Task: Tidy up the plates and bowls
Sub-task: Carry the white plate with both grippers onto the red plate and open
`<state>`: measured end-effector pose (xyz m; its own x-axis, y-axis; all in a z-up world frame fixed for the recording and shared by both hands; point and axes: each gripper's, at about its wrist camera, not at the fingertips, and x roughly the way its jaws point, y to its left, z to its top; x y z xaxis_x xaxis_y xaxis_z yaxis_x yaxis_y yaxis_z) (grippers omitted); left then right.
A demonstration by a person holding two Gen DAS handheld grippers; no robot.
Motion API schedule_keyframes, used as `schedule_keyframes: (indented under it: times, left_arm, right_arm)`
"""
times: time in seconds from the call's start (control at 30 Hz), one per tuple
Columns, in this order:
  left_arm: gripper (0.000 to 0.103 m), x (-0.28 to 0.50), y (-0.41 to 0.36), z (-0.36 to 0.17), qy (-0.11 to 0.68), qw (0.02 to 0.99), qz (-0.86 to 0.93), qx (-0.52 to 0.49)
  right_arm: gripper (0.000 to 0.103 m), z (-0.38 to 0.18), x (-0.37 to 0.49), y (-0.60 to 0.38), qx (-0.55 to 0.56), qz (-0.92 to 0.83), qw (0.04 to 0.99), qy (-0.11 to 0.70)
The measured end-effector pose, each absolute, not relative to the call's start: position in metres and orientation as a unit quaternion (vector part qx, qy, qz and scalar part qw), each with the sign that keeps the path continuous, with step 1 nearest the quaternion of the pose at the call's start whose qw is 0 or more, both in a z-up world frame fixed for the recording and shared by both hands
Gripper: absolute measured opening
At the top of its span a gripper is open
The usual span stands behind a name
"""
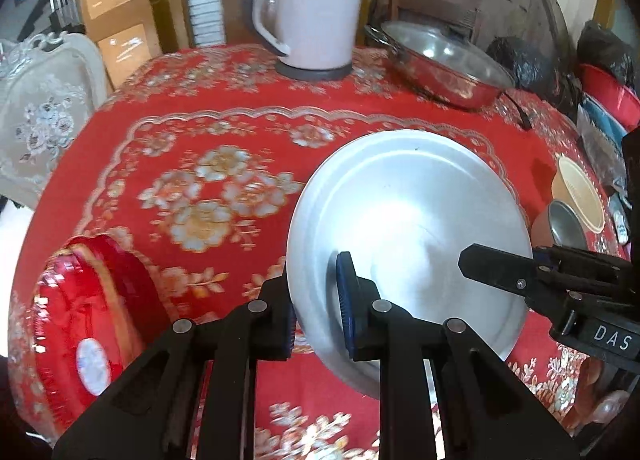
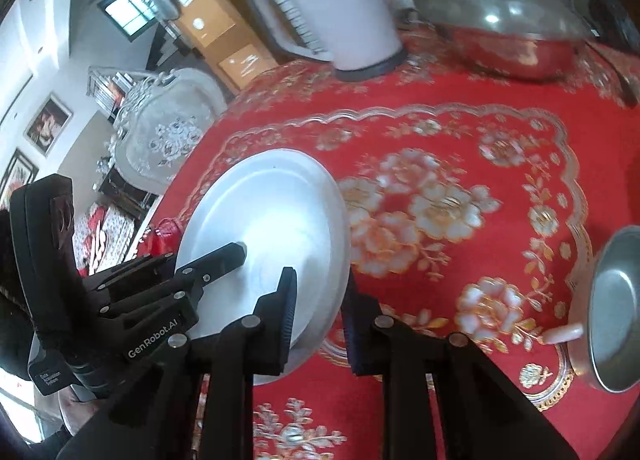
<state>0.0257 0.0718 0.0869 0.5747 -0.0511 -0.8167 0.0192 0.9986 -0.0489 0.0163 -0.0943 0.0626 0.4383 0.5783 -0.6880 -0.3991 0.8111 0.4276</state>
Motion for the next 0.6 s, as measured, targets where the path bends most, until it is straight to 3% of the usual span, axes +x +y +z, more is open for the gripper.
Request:
schedule_keyframes:
  times: [0.6]
  left_arm:
    - [0.018,-0.059,0.221,0.12,0.436,0.893,0.093,-0.069]
  right_arm:
    - [0.024,0.094,-0.013,0.078,-0.027,0.401,0.802,0.441]
